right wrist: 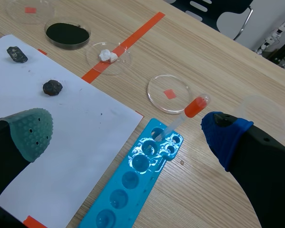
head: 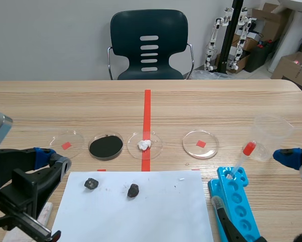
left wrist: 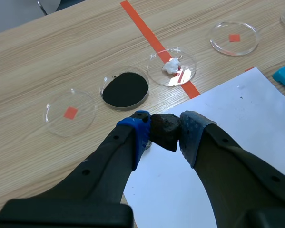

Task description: Rub the mineral on the streak plate

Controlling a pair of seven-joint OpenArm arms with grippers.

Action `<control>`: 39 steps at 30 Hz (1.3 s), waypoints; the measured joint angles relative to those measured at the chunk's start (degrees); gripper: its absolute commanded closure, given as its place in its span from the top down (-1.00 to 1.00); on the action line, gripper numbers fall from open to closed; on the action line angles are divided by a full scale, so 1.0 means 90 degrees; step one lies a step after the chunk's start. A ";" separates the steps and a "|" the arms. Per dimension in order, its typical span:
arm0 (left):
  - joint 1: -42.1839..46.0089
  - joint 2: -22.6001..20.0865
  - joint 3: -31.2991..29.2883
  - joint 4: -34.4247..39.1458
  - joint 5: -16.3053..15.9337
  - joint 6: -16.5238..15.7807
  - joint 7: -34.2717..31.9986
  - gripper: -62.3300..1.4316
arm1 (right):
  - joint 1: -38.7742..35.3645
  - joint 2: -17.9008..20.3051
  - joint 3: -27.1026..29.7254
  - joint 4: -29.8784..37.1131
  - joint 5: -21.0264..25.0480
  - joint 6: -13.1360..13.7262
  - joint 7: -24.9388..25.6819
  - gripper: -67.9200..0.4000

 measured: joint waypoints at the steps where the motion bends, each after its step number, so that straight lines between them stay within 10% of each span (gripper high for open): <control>1: 0.0000 0.0000 0.0000 0.0000 0.0005 0.0000 0.0000 -0.60 | 0.0000 0.0000 0.0000 0.0000 0.0000 0.0000 0.0000 1.00; 39: 0.0000 0.0000 0.0000 0.0000 -0.0075 0.0002 0.0801 -0.60 | 0.0000 0.0000 0.0000 0.0000 0.0002 0.0000 0.0002 1.00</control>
